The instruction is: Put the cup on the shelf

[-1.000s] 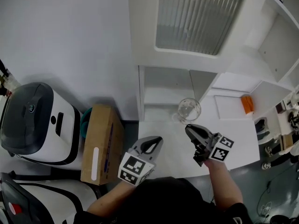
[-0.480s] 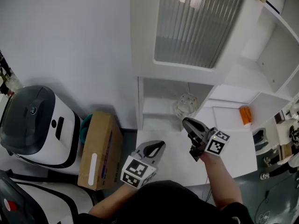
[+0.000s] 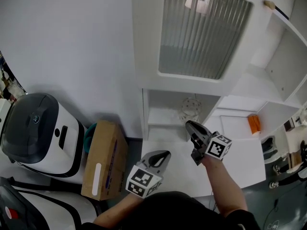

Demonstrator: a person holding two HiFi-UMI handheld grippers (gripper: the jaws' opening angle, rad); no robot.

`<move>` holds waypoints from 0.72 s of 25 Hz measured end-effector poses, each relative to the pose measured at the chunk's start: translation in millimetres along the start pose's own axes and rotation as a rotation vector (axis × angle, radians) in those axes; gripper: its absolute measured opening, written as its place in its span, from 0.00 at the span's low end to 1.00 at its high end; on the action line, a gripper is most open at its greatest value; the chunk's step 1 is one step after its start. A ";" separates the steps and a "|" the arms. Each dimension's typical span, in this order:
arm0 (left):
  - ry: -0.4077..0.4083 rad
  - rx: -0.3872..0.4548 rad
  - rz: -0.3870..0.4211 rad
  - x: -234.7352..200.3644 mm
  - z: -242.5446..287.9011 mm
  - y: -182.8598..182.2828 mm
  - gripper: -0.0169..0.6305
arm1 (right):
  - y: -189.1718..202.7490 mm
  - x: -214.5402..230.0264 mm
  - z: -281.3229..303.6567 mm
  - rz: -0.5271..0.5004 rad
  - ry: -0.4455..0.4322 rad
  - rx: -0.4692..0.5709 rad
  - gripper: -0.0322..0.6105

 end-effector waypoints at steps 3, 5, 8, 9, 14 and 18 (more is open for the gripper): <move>0.000 0.004 -0.006 -2.5 2.5 2.9 0.05 | 3.6 7.6 5.0 0.025 0.015 0.001 0.11; -0.003 0.005 -0.009 -5.2 4.6 3.2 0.05 | 3.5 10.8 7.6 0.025 0.034 -0.007 0.11; -0.008 0.006 -0.016 -9.0 6.0 2.0 0.05 | 2.7 15.9 8.7 0.032 0.069 -0.001 0.11; -0.010 0.007 -0.018 -10.4 5.9 2.2 0.05 | 3.1 17.2 8.6 0.038 0.082 0.004 0.11; -0.010 -0.011 -0.030 -18.1 6.8 7.4 0.05 | 2.9 25.3 8.9 0.062 0.130 0.028 0.11; 0.006 -0.014 -0.034 -15.2 10.3 7.2 0.05 | 1.1 34.6 6.6 0.097 0.189 0.047 0.11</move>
Point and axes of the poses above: the fingertips, and each gripper's own axes: z forward along the fingers, x to its right, y out of its underside, the point moved 7 cm from there along -z, backward along the fingers, and after that the axes turned 12 degrees about -y, right-handed, at the moved point
